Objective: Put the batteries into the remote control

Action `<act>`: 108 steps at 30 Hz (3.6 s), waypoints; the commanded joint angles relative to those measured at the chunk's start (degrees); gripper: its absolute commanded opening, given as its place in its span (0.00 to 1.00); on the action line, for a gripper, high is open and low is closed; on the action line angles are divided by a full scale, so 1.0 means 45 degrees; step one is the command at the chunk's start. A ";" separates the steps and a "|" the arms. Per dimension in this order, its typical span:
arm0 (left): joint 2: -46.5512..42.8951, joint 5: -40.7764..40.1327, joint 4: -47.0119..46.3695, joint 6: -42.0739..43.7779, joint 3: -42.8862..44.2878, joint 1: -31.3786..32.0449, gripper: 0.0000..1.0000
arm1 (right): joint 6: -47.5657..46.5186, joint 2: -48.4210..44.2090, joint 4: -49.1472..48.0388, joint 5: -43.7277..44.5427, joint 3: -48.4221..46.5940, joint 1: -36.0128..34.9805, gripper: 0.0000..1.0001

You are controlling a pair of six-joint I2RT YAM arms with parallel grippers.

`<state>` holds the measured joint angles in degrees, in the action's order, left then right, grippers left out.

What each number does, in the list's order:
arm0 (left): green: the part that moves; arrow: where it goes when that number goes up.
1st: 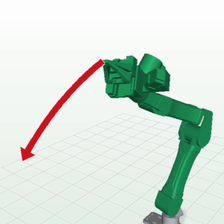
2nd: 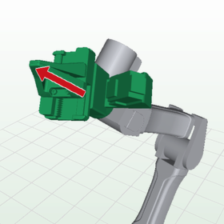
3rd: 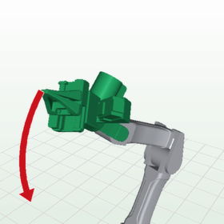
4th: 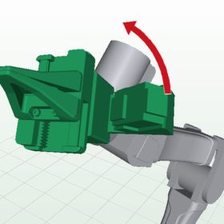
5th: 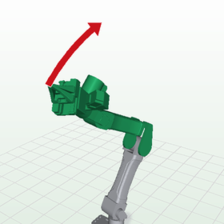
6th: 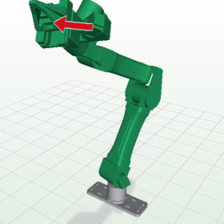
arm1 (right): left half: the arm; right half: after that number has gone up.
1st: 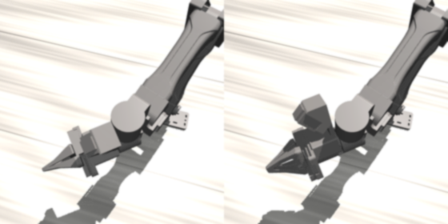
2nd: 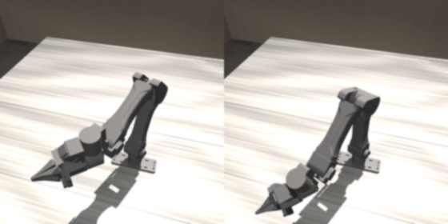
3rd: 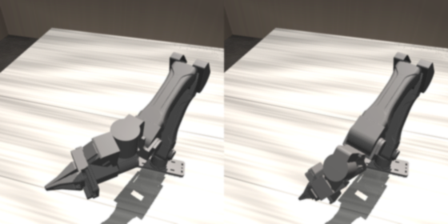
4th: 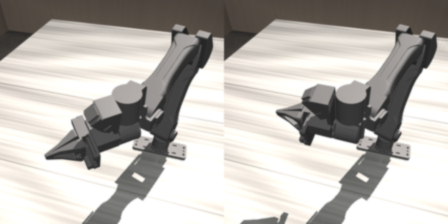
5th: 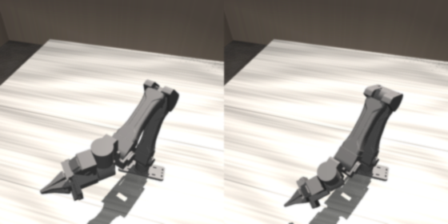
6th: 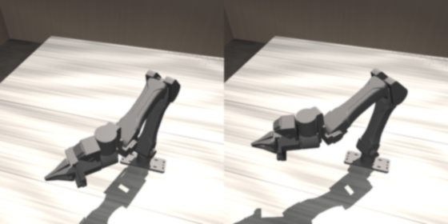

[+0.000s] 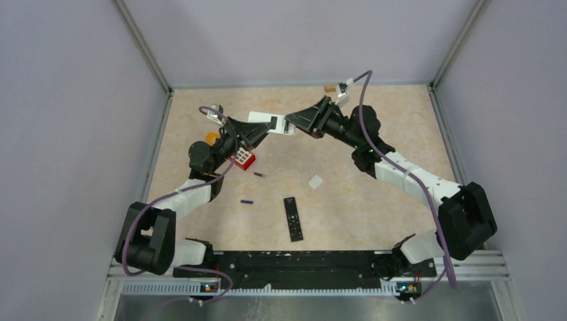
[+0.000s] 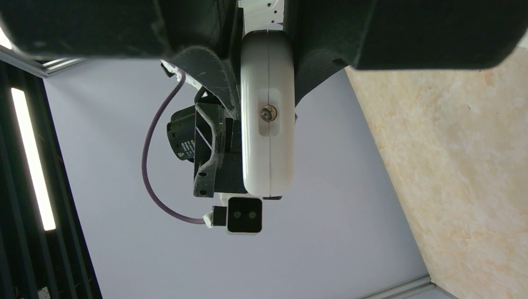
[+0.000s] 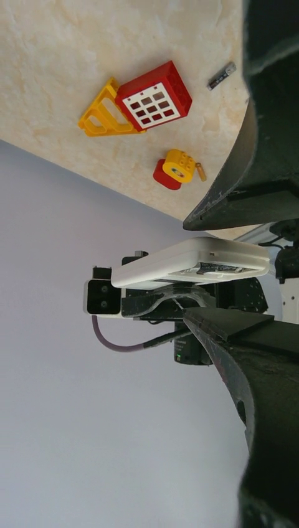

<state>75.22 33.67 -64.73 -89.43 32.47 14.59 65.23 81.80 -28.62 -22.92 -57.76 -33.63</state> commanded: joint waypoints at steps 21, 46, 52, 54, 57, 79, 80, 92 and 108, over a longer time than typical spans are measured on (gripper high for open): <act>-0.0183 0.0789 -0.1202 0.0561 0.0702 -0.0060 0.00 | -0.1962 0.0123 0.2540 0.1136 -0.1169 0.0168 0.18; -0.3727 -0.3440 1.0715 0.8392 0.1716 -0.1247 0.00 | -0.3499 -0.1292 0.2588 0.0639 -0.0564 0.0241 0.65; -0.6282 -0.8575 1.4177 1.0421 0.2325 -0.1269 0.00 | -0.6642 -0.0186 0.3722 0.1460 -0.0630 -0.1516 0.57; -0.7043 -0.9710 1.4699 1.0777 0.2351 -0.1269 0.00 | -0.7942 0.0454 0.4329 0.1915 -0.1011 -0.2434 0.57; -0.7985 -1.0747 1.5103 1.1248 0.2427 -0.1270 0.00 | -0.9249 0.1821 0.4756 0.2132 -0.1557 -0.3312 0.57; -0.7689 -0.9736 1.5988 1.3135 0.4640 -0.1289 0.00 | -1.6029 0.8075 0.8391 0.5000 -0.5856 -0.7302 0.56; -0.7660 -0.9639 1.5972 1.3144 0.4640 -0.1289 0.00 | -1.5962 0.8183 0.8509 0.5030 -0.6003 -0.7299 0.54; -0.7677 -0.9275 1.5869 1.3130 0.4491 -0.1289 0.00 | -1.5656 0.8833 0.8074 0.4737 -0.6098 -0.7345 0.42; -0.7790 -0.9219 1.5816 1.3230 0.4360 -0.1289 0.00 | -1.4946 0.8815 0.8024 0.6426 -0.5934 -0.7333 0.01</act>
<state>41.01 -8.58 9.08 -30.76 50.85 9.04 -2.98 122.34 8.05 0.49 -84.44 -66.28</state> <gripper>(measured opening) 0.259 0.048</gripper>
